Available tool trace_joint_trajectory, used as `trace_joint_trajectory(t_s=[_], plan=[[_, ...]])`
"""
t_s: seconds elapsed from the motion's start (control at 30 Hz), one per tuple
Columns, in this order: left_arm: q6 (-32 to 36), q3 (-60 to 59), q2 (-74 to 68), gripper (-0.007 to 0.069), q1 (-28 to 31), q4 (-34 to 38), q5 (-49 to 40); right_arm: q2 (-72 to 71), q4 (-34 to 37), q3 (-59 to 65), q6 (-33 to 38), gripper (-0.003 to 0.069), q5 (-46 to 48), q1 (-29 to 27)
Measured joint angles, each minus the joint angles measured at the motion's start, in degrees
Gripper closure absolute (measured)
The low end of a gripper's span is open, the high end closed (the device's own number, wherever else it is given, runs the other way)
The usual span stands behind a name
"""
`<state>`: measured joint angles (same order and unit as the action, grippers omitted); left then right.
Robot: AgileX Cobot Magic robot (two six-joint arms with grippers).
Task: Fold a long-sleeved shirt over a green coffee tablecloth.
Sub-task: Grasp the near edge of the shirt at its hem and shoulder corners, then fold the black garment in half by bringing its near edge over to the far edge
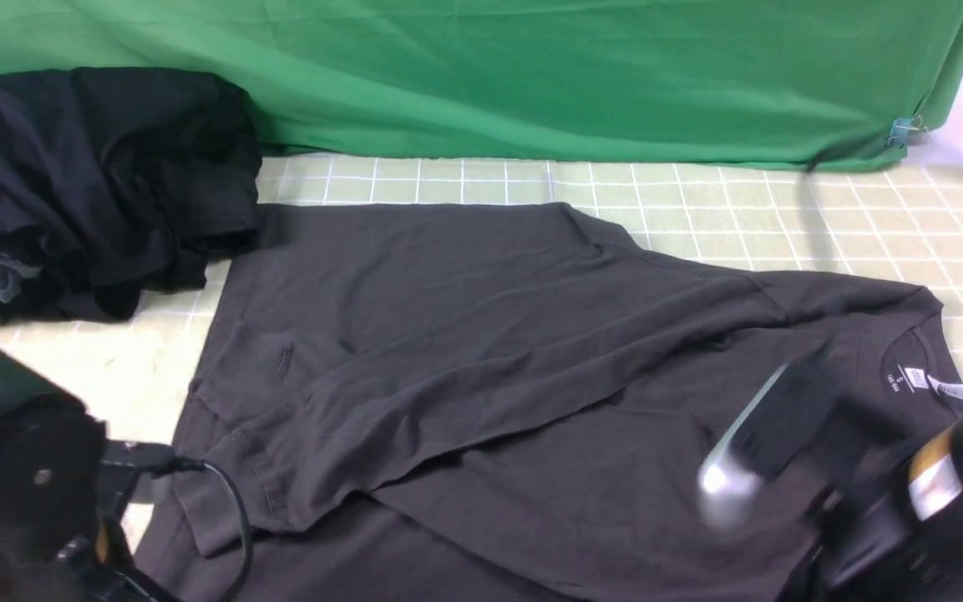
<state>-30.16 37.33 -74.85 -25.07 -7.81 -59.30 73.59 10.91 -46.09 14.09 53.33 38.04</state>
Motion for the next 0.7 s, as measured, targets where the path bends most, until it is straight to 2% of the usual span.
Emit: trace_joint_trajectory(t_s=[0.03,0.1,0.27,0.33,0.4,0.53,0.57,0.6,0.7], plan=[[0.0,0.0,1.2,0.0606,0.0,0.0,-0.2,2.1,0.0,1.7,-0.5,0.0118,-3.2,1.5],[0.0,0.0,2.1,0.0606,0.0,0.1,-0.4,5.8,0.0,2.8,-1.4,0.0091,-7.2,3.0],[0.0,0.0,2.3,0.0606,0.0,0.1,-0.6,12.0,-1.4,3.1,-3.3,0.0113,-13.2,3.5],[-0.1,0.0,2.3,0.0606,0.0,0.1,-0.6,15.4,-3.0,3.1,-4.4,0.0157,-14.6,3.5],[0.1,0.0,2.3,0.0606,0.0,0.2,-0.6,17.4,-3.6,3.1,-4.8,0.0222,-15.0,3.5],[1.3,0.0,2.7,0.0606,0.0,0.8,-2.3,17.7,-4.4,3.0,-5.8,0.0525,-14.1,3.5],[1.4,0.0,2.8,0.0606,0.0,0.9,-2.6,17.7,-4.4,3.0,-5.9,0.0525,-14.1,3.5],[1.7,0.0,3.9,0.0606,0.0,1.3,-4.1,16.1,-4.3,3.0,-6.6,0.0604,-11.6,3.5],[1.8,0.0,7.2,0.0606,0.0,2.4,-6.4,11.4,-3.7,3.0,-7.0,0.0624,-7.4,3.5]])
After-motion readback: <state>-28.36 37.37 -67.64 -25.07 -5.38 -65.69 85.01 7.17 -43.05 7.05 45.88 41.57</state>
